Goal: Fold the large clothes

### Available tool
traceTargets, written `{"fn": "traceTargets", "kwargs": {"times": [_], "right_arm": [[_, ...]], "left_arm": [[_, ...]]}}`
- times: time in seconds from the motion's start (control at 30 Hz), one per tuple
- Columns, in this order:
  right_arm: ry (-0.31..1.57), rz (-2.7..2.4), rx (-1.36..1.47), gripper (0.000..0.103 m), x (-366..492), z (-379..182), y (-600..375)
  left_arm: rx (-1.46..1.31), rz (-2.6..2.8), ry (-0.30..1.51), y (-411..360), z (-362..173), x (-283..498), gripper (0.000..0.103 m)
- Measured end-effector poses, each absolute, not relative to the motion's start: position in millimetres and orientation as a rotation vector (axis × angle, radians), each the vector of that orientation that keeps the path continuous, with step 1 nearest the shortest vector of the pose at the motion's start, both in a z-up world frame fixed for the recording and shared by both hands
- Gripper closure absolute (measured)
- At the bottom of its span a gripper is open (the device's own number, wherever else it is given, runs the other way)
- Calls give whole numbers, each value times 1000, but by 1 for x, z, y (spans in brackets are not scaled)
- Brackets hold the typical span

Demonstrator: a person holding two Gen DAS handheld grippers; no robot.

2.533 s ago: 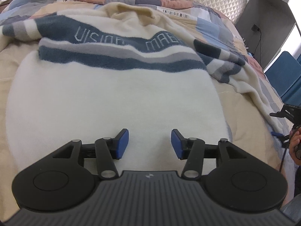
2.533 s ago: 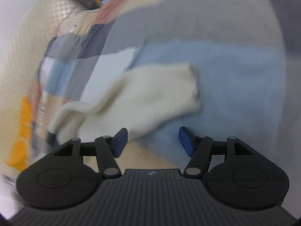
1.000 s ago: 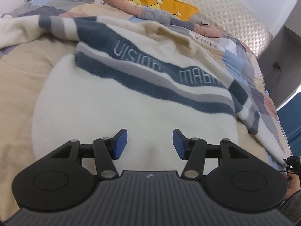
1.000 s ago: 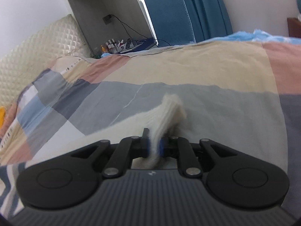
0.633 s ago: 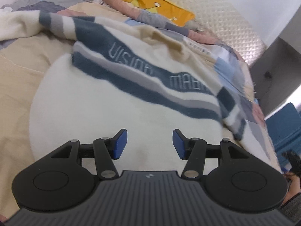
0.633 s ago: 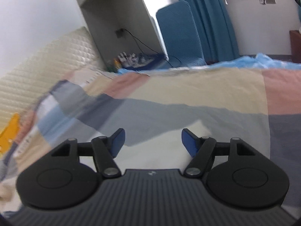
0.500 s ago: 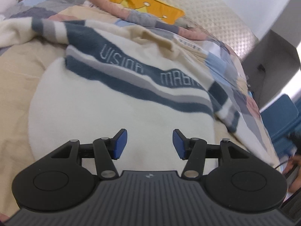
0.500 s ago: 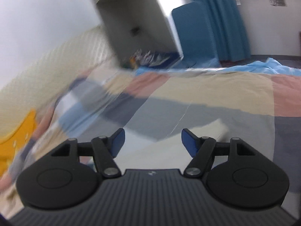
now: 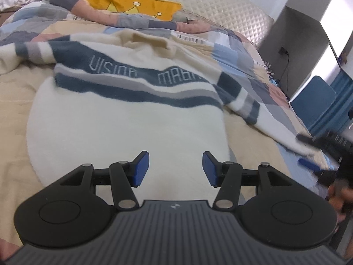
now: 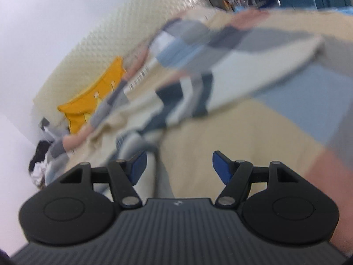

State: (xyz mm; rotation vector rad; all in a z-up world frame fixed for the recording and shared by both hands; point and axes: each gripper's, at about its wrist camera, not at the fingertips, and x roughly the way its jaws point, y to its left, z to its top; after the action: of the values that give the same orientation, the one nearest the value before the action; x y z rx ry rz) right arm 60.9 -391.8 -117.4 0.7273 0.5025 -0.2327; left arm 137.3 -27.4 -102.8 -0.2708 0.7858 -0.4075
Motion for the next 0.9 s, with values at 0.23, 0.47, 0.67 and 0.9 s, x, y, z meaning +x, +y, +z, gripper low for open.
{"fn": "traceTargets", "kwargs": {"times": [0.23,0.47,0.67,0.9], "right_arm": [[495,-226,798,33,66,-125,-405],[449,-284,786,33,61,-126,-410],[451,-305,812,33,64,-131,-419],[458,-310,786,33,69,-132,-419]], "left_arm": [[-136,-471,809,-72,-106,128,44],[-21,-490,840,-116,-117,122,44],[137,-489,790,-143,-132,118,44],[214,-475,813,-156,-159,131,44]]}}
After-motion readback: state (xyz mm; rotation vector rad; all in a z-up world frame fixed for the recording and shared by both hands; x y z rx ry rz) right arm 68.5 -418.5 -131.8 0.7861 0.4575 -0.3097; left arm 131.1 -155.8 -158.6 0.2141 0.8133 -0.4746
